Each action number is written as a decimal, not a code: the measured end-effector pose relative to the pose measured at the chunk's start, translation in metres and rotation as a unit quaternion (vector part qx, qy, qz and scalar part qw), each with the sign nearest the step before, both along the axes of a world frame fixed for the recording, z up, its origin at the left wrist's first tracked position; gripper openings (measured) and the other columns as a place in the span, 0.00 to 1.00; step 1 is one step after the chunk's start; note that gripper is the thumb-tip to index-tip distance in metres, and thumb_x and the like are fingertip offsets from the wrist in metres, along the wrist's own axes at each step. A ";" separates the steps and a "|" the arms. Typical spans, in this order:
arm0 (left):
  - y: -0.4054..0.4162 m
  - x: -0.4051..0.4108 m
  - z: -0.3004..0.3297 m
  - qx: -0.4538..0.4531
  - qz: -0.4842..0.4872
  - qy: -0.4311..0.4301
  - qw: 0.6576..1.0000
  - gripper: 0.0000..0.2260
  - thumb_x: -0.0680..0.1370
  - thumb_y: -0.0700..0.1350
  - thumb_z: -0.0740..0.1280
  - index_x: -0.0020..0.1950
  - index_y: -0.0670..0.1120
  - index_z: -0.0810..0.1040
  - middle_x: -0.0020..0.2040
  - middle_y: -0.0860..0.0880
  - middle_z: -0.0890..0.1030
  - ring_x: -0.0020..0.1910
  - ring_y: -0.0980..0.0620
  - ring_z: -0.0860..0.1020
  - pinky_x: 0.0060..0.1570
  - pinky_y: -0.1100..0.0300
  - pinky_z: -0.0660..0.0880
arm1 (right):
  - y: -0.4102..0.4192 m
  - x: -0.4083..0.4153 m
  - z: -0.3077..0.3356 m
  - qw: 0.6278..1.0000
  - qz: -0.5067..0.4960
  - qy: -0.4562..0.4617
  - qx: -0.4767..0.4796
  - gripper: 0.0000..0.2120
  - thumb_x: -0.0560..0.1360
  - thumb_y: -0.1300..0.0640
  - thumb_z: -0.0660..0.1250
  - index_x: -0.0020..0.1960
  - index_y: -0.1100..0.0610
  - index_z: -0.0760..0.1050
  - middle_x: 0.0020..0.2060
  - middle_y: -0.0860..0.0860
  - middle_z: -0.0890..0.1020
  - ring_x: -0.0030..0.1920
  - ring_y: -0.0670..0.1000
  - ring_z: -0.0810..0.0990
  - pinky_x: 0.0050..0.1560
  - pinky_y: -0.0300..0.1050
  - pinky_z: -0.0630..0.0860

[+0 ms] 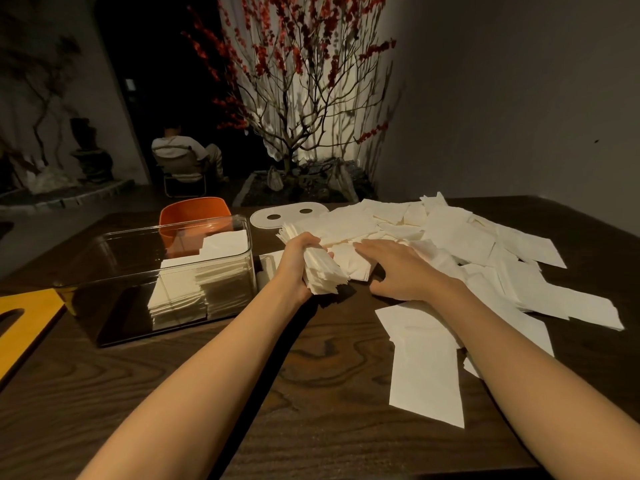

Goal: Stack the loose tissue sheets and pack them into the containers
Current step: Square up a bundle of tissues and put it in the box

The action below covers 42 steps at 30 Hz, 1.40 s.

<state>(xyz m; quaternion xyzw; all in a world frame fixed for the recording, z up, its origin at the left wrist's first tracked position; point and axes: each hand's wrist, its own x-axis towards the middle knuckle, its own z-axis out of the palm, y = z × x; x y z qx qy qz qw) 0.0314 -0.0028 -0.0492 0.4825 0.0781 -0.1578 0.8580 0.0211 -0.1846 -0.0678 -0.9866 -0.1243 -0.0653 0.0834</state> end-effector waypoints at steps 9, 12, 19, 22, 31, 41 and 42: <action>0.001 0.001 0.000 -0.012 -0.019 -0.002 1.000 0.02 0.77 0.39 0.60 0.45 0.43 0.69 0.37 0.45 0.69 0.35 0.51 0.69 0.39 0.56 0.70 | 0.009 0.014 -0.011 0.995 0.028 -0.090 0.018 0.20 0.80 0.55 0.63 0.71 0.47 0.69 0.72 0.47 0.69 0.73 0.49 0.63 0.71 0.46 0.59; 0.001 0.002 0.001 -0.018 -0.018 0.001 1.000 0.02 0.76 0.39 0.60 0.45 0.43 0.68 0.37 0.45 0.69 0.35 0.51 0.69 0.39 0.56 0.70 | 0.010 0.014 -0.013 0.992 0.012 -0.100 0.079 0.15 0.80 0.56 0.61 0.66 0.49 0.75 0.66 0.49 0.76 0.67 0.52 0.72 0.66 0.46 0.66; 0.003 0.004 -0.001 -0.032 -0.020 -0.003 0.999 0.04 0.76 0.39 0.60 0.41 0.43 0.67 0.34 0.45 0.68 0.31 0.51 0.70 0.32 0.59 0.71 | 0.012 0.005 -0.001 0.896 -0.045 -0.071 0.436 0.10 0.79 0.65 0.58 0.52 0.55 0.75 0.48 0.53 0.79 0.49 0.52 0.76 0.47 0.40 0.72; 0.002 0.003 0.001 -0.047 -0.017 -0.005 0.999 0.02 0.77 0.39 0.60 0.45 0.44 0.68 0.37 0.45 0.69 0.33 0.51 0.70 0.35 0.57 0.71 | 0.014 0.001 0.008 0.818 -0.059 0.016 0.573 0.09 0.81 0.64 0.57 0.58 0.58 0.73 0.53 0.48 0.76 0.57 0.51 0.73 0.61 0.47 0.72; 0.005 0.004 -0.002 -0.041 -0.109 -0.022 0.993 0.11 0.76 0.41 0.64 0.58 0.44 0.73 0.54 0.39 0.78 0.55 0.42 0.77 0.55 0.47 0.74 | 0.017 -0.018 0.025 0.744 -0.034 0.131 0.654 0.07 0.83 0.55 0.56 0.55 0.51 0.73 0.51 0.48 0.80 0.54 0.48 0.79 0.52 0.42 0.77; -0.014 -0.011 -0.001 -0.107 -0.170 0.021 0.979 0.28 0.76 0.64 0.62 0.64 0.43 0.76 0.59 0.39 0.81 0.57 0.40 0.79 0.49 0.47 0.80 | 0.043 -0.012 0.017 0.822 -0.105 0.073 0.555 0.15 0.83 0.47 0.52 0.58 0.54 0.73 0.51 0.49 0.79 0.52 0.49 0.77 0.53 0.42 0.74; -0.016 -0.014 0.001 -0.111 -0.159 0.015 0.981 0.27 0.75 0.64 0.63 0.62 0.43 0.77 0.57 0.39 0.81 0.56 0.40 0.80 0.50 0.46 0.80 | 0.047 -0.011 0.016 0.831 -0.115 0.061 0.541 0.16 0.83 0.47 0.51 0.60 0.54 0.72 0.52 0.50 0.78 0.53 0.50 0.76 0.52 0.42 0.74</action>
